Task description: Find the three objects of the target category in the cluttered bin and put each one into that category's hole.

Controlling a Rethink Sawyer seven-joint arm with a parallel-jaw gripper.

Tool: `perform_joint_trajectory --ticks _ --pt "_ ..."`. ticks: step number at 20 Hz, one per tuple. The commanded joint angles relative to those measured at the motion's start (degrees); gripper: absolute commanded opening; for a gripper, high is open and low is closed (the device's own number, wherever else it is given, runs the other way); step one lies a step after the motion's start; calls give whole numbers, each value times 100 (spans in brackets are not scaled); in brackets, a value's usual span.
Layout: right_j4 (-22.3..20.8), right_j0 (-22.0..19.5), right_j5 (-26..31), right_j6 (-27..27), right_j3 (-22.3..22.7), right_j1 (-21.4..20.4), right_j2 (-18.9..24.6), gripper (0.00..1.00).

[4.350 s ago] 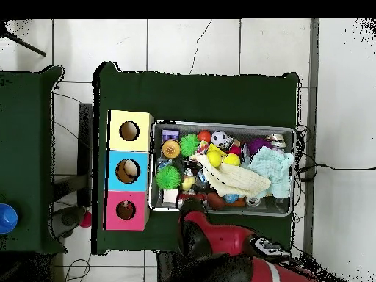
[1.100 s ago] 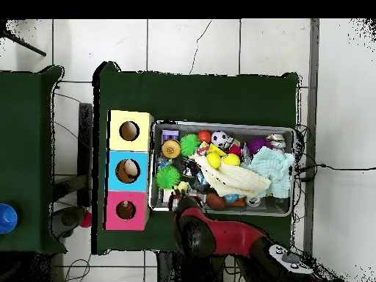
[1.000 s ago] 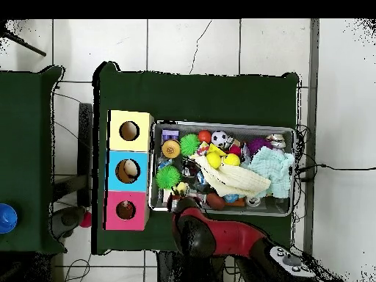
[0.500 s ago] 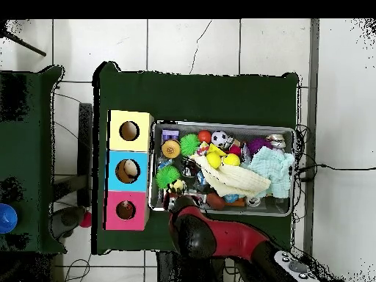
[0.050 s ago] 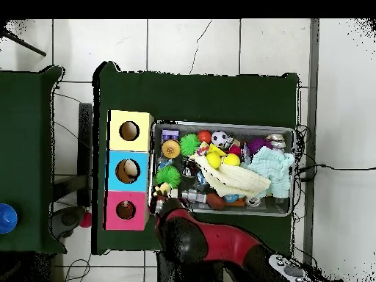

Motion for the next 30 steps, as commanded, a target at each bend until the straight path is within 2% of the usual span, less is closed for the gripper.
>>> perform_joint_trajectory --ticks 1,7,12,16,21,24,25,30 --pt "656 -72 688 1696 269 -285 785 0" --pt "953 -18 655 1731 594 -342 1042 0" --pt "952 46 538 1507 730 -146 935 0" --pt "683 66 336 1192 729 314 663 0" --pt "300 325 -334 990 550 1120 106 0" --pt "216 389 -492 955 505 1381 19 0" --pt "212 373 -485 956 516 1395 90 0" --pt "547 335 -217 1276 773 883 596 0"
